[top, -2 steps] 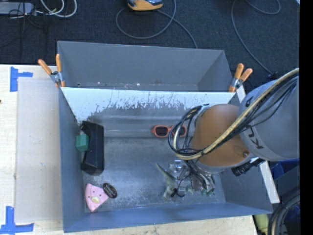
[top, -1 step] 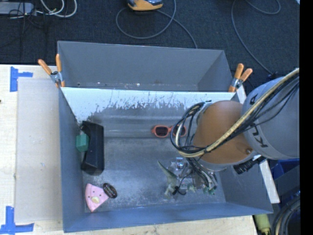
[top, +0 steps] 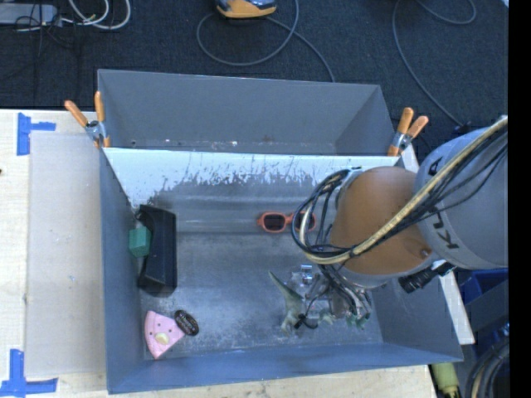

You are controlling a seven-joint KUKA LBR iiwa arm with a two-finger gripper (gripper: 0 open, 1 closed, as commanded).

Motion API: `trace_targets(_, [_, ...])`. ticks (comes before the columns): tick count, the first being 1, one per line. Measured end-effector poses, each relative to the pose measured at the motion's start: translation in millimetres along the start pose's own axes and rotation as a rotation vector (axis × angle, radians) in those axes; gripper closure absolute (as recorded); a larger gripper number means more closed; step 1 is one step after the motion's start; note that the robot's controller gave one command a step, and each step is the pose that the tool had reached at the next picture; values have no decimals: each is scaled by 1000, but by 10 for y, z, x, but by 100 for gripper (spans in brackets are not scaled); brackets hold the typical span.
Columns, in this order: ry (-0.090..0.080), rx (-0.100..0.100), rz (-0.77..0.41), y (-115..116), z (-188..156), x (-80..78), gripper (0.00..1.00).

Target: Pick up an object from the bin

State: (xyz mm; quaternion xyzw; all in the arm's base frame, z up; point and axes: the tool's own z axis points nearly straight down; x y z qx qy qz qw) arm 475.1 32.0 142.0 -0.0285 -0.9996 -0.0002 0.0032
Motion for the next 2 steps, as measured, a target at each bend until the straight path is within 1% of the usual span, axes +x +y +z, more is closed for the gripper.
trace_targets(1, [5, 1, 0, -2, -177, 12, 100])
trace_targets(2, [-1, 0, 0, -1, -369, 0, 100])
